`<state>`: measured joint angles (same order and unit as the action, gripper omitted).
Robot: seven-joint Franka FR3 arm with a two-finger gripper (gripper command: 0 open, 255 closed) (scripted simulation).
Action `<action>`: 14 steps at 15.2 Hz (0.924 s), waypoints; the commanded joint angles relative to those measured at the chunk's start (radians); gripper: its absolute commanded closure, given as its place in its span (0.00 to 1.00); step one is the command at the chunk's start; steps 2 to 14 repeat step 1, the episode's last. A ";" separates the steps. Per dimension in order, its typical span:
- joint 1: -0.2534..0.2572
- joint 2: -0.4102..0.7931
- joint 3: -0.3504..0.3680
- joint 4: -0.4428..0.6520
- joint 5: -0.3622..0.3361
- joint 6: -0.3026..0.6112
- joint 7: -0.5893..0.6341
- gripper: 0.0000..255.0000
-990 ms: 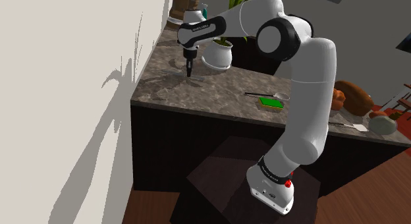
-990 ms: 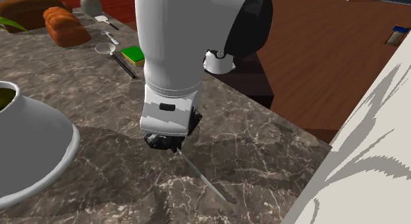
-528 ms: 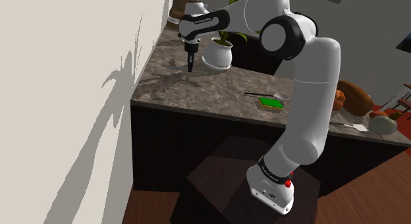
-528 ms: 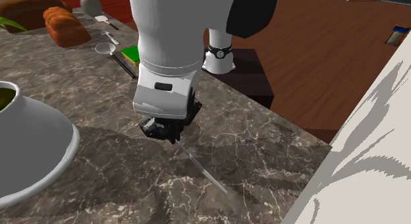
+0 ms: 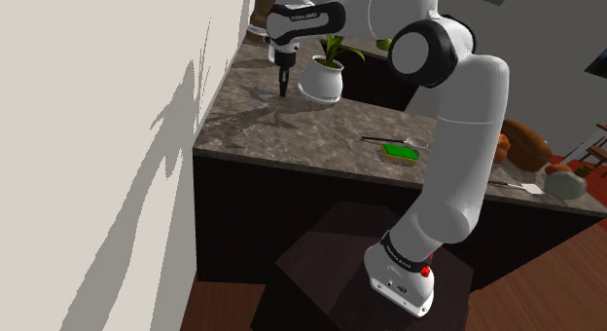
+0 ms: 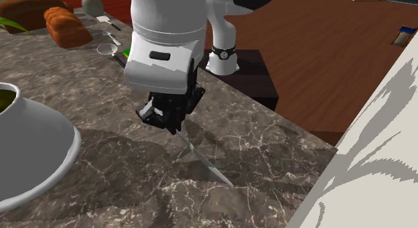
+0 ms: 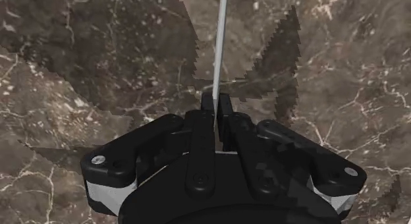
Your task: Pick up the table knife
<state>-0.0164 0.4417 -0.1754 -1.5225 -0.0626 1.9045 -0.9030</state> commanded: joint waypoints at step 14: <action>0.000 0.001 0.000 0.009 0.000 -0.008 -0.001 1.00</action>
